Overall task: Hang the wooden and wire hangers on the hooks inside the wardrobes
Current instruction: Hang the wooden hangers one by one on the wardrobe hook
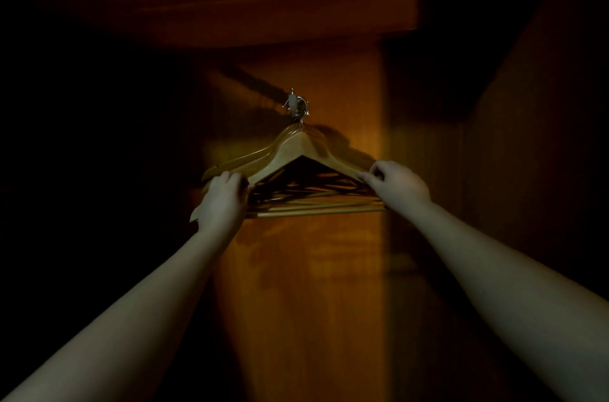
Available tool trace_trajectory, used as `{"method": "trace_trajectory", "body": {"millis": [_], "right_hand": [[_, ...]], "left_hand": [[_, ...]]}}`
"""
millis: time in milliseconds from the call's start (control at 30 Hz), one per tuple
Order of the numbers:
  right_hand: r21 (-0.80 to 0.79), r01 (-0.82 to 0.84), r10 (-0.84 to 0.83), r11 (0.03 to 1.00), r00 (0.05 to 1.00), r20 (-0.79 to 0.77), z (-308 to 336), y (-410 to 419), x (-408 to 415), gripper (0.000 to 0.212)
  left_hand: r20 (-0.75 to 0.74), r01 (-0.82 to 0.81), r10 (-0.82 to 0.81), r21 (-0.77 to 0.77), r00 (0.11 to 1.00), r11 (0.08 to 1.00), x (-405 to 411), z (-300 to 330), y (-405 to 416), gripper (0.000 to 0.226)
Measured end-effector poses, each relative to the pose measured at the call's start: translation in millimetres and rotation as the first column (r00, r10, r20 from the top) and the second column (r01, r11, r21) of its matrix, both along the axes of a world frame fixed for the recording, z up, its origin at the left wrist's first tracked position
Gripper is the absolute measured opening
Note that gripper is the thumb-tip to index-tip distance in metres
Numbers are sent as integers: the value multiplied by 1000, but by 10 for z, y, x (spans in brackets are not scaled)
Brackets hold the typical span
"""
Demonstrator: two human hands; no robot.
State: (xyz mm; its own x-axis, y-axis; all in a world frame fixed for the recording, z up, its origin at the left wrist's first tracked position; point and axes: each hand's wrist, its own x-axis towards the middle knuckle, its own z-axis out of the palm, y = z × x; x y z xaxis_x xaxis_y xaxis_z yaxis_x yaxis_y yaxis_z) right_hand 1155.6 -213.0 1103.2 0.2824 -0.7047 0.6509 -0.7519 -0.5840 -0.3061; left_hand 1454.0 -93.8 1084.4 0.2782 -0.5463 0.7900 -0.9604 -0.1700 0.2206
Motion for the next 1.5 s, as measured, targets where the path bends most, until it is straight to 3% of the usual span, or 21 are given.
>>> {"method": "trace_trajectory", "body": {"millis": [133,233,367,533,700,967,1200,1500], "right_hand": [[-57,51,-55,997,996,-66,7,-61,1,37],[-72,53,-57,996,997,-57,25,-99,2,38],[17,7,-5,1000,997,-71,39,-157,20,57],[198,-32,72,980,977,-202,21,-272,61,71],[165,-5,45,986,970,-238,76,-274,105,74],[171,13,40,985,953,-302,91,-346,133,76],[144,-13,50,990,965,-257,132,-322,112,75],[83,-71,85,994,979,-185,183,-61,49,70]], "left_hand": [[73,-83,82,7,994,997,48,0,-73,31],[13,-55,54,17,998,998,89,38,-137,36],[-93,11,-1,107,996,994,122,61,-212,53],[-162,38,0,235,987,971,234,86,-274,71],[-229,119,-58,261,972,958,303,159,-309,76],[-214,86,-33,243,976,966,249,196,-304,68],[-368,72,-7,164,930,984,139,192,-268,74],[-358,-35,36,8,933,999,-223,237,-53,44]]}}
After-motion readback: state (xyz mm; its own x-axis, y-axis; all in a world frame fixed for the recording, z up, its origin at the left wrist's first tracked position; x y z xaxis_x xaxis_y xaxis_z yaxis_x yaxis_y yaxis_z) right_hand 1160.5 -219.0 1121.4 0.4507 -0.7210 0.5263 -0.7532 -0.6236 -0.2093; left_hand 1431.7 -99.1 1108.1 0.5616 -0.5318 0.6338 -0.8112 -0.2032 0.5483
